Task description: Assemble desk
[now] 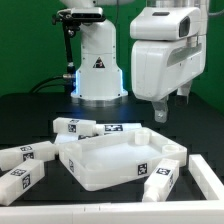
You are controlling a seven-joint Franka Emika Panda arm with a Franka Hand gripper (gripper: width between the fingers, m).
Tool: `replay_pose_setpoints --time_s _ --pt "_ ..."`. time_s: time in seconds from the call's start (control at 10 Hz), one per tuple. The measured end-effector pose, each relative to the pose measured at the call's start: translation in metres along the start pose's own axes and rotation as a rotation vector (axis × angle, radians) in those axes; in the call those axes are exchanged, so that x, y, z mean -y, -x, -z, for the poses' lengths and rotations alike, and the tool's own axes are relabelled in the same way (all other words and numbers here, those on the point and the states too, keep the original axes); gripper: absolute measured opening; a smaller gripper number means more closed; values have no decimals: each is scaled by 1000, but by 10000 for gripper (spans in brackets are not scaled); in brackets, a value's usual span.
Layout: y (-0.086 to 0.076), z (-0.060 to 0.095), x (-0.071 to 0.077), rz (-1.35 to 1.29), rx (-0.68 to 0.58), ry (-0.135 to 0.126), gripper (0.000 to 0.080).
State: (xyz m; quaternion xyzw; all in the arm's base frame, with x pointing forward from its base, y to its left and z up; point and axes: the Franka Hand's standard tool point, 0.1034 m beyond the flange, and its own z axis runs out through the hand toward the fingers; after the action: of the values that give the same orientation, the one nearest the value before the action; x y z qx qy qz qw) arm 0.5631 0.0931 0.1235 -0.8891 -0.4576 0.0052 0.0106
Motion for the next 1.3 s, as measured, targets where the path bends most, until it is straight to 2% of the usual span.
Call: replay_pose_setpoints --time_s 0.5,0.8,0.9,1.0,1.1,1.3 --pt "1 -2 1 -1 2 -3 650" --pt "-3 -19 -1 -142 0 -9 650" --pt "-6 -29 -6 -143 -23 7 650" --pt "-2 -27 -5 -86 -10 -3 650" --pt "-3 -24 -5 -96 -15 0 650" --pt "-2 -27 -3 -95 -6 -8 650"
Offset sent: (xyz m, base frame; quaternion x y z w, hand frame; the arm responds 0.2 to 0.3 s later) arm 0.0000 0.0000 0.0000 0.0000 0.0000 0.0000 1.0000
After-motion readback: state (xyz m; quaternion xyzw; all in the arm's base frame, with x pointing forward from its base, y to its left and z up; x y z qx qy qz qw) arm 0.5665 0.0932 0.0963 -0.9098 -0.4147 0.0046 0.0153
